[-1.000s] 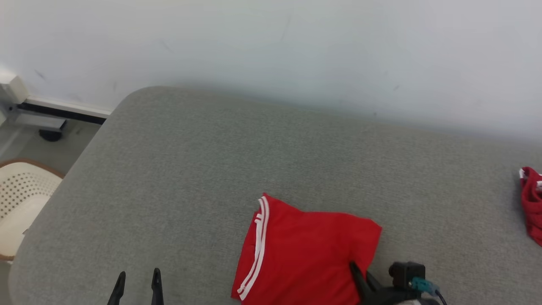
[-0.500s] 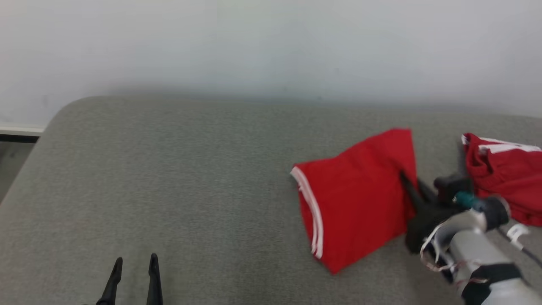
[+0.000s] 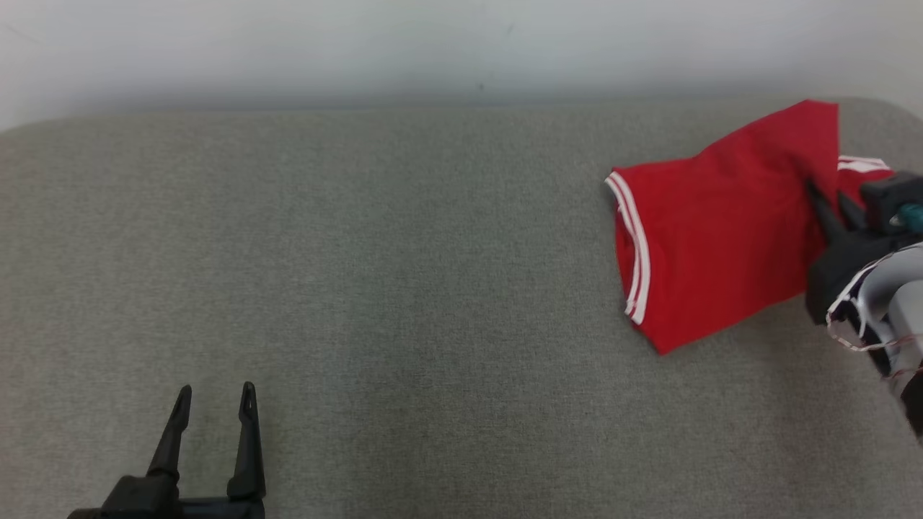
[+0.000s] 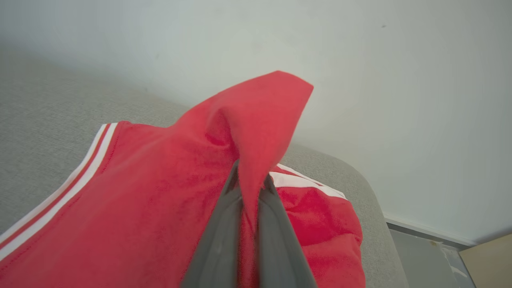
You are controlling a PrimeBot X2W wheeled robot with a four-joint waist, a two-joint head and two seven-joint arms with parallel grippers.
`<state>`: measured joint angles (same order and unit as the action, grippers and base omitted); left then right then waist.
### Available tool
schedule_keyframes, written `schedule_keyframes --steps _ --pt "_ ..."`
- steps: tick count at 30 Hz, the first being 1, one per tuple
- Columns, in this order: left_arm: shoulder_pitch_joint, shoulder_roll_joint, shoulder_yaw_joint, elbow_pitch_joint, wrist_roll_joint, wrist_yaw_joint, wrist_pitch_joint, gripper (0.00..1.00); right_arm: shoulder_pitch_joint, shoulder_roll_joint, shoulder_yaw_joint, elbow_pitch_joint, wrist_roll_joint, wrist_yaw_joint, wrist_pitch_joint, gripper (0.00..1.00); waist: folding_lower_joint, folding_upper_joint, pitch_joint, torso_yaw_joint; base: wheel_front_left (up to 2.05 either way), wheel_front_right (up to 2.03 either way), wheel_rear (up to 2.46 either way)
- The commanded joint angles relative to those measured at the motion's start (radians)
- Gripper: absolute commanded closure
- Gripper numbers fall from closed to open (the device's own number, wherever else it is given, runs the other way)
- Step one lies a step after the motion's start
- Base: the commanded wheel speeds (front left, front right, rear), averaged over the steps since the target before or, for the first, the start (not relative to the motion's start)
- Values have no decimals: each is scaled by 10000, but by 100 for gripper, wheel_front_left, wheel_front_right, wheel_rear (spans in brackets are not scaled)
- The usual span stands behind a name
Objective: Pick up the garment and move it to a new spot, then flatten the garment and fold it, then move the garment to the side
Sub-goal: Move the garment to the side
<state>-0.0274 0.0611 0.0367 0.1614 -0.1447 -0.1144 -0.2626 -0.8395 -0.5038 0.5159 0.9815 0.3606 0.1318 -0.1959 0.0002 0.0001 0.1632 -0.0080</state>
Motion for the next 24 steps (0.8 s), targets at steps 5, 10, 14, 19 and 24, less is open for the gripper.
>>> schedule_keyframes --steps 5,10,14,19,24 --pt "-384 226 134 -367 229 -69 -26 0 -1051 -768 232 736 174 -15 138 100 -2 -1 1038 -504 0 0 0" --pt "-591 389 139 -565 279 -122 -26 0 -1920 -1216 107 1586 319 -15 256 100 -2 -1 1528 -604 0 0 0" --pt "-660 470 167 -662 262 -142 -26 0 -2310 -1403 10 2235 171 -15 252 100 -2 -1 1782 -609 0 0 0" --pt "-760 557 202 -754 225 -159 -26 0 -2563 -1604 -373 2769 51 -15 11 100 -2 -1 1993 -564 0 0 0" --pt "-804 630 327 -828 232 -168 -26 0 -2723 -1406 -592 2970 -383 -15 -132 100 -2 -1 2241 -627 0 0 0"
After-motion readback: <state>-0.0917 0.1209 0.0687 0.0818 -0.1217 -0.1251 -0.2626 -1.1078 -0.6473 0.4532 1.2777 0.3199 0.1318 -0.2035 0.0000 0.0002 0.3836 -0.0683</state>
